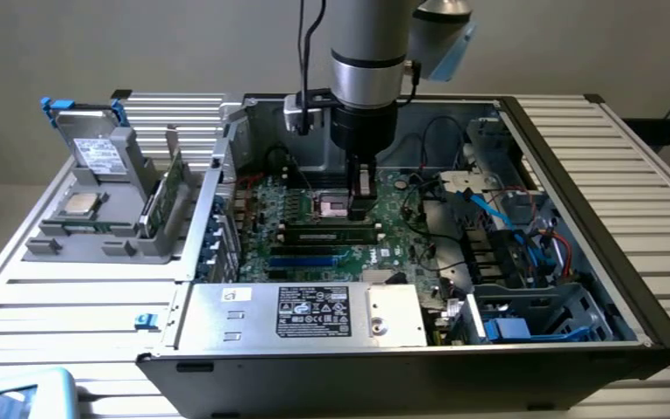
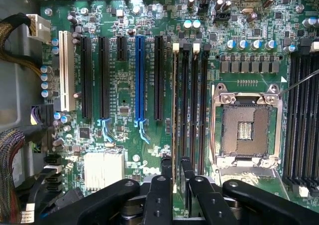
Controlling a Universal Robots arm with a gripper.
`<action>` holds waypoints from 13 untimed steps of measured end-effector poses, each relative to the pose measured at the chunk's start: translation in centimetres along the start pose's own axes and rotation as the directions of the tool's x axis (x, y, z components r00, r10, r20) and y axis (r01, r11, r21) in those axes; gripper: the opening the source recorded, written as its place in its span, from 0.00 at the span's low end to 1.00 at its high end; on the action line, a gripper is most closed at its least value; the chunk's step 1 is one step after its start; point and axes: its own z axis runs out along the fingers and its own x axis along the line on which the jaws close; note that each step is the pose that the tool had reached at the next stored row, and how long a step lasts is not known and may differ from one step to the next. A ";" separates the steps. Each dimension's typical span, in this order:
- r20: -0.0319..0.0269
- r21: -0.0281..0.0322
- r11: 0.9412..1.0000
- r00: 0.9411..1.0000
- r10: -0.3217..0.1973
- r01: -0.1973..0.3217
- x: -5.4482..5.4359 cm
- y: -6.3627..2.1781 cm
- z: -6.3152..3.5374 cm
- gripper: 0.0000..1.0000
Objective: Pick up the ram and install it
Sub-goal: 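Press down the ram until it locks into place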
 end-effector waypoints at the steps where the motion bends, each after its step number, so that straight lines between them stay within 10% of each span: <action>1: 0.000 0.000 1.000 1.000 0.000 0.000 0.0 0.00 0.00 0.21; 13: 0.001 -0.004 1.000 1.000 0.000 0.000 0.1 -0.14 0.17 0.11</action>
